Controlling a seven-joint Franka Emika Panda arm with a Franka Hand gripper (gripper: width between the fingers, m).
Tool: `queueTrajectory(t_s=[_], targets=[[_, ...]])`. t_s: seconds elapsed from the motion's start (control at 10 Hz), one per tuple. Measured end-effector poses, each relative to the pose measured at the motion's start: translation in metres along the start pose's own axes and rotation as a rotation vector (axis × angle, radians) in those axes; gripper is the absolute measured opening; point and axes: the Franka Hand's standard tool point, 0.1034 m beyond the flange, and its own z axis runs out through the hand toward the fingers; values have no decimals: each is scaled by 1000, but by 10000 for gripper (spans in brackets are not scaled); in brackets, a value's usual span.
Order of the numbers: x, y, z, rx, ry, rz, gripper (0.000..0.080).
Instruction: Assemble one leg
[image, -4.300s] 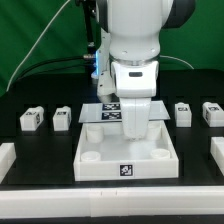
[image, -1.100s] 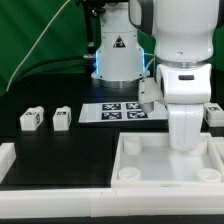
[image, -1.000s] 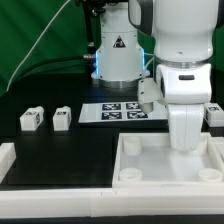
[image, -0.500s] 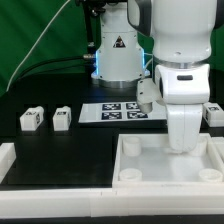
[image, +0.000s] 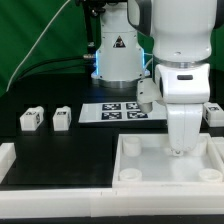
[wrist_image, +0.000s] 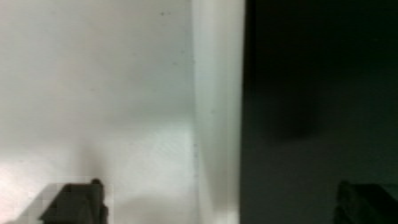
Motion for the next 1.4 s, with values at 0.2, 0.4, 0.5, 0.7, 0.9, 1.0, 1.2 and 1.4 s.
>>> queueTrajectory(t_s=[0.2, 0.4, 0.5, 0.7, 0.9, 1.0, 1.2, 1.4], targets=[[-1, -4, -7, -6, -3, 33, 648], [-5, -18, -24, -22, -12, 79, 648], [-7, -28, -34, -31, -18, 107, 648], [-10, -40, -47, -51, -21, 165, 648], [-11, -40, -43, -44, -21, 179, 648], [-11, -40, -43, -44, -20, 210, 648], [-10, -41, -43, -45, -15, 422, 648], [-10, -42, -42, -44, -7, 647, 648]])
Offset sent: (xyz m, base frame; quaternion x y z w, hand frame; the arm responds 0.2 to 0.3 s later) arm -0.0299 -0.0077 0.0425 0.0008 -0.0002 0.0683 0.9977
